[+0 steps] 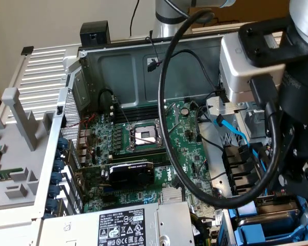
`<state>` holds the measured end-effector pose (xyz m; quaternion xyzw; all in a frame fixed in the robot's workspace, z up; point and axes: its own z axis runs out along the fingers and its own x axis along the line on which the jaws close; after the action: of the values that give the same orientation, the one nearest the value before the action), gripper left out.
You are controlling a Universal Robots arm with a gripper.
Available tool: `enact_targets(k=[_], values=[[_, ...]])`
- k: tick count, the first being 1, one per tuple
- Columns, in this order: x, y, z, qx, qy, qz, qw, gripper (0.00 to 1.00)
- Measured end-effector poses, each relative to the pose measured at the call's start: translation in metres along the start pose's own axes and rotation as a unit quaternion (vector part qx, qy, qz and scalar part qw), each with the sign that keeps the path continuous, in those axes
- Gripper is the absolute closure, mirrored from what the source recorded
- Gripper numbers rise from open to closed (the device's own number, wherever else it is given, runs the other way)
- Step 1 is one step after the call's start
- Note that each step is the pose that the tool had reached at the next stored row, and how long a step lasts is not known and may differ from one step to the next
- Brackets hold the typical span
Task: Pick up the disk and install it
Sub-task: 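Insert the second disk wire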
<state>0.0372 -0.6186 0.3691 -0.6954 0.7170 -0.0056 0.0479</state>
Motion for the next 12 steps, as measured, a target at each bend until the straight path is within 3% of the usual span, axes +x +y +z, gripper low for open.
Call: enact_targets(k=[5,12], values=[[0.0043,-0.0002,0.0046,-0.0018,-0.0029,-0.005,1.0,0.83],[0.006,-0.0022,0.0096,-0.007,-0.01,-0.015,0.9998,0.83]])
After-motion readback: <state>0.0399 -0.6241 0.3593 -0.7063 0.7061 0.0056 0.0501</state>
